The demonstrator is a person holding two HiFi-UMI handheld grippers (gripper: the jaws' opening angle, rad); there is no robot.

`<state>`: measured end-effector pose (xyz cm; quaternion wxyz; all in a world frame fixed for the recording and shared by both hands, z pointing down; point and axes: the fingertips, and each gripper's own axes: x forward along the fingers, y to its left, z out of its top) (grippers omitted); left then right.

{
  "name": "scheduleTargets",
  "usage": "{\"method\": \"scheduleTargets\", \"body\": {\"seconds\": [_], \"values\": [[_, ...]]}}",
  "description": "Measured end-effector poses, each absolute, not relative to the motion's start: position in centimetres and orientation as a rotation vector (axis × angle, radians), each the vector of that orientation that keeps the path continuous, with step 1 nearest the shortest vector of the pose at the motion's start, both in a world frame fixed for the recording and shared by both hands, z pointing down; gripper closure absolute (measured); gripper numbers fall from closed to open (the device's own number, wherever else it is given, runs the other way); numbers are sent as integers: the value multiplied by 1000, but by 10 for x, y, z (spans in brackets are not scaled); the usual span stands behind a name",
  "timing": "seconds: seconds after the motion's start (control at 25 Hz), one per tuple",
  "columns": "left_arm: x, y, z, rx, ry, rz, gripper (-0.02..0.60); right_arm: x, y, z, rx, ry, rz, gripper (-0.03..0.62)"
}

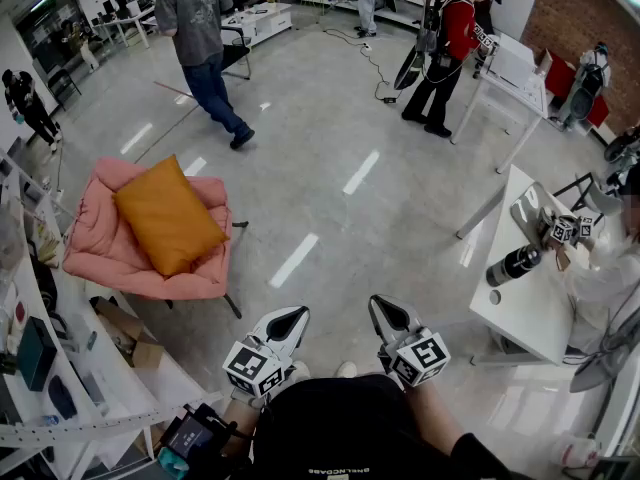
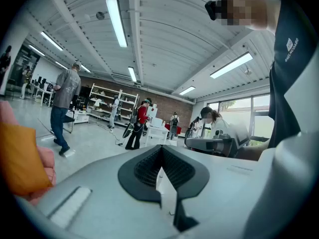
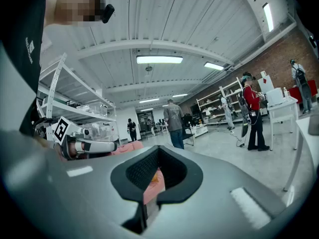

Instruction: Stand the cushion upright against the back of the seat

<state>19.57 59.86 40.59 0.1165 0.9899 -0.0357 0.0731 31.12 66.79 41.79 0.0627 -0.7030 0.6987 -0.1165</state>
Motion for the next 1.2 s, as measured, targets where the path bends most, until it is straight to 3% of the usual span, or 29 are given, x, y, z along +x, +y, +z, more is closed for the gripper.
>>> {"method": "scheduleTargets", "body": {"seconds": [0.8, 1.2], "values": [[96, 494, 427, 2831, -229, 171, 561, 227, 576, 435, -2094, 2185, -372, 588], [77, 450, 460, 2786, -343, 252, 561, 238, 520, 467, -2044, 2173, -463, 588]]}}
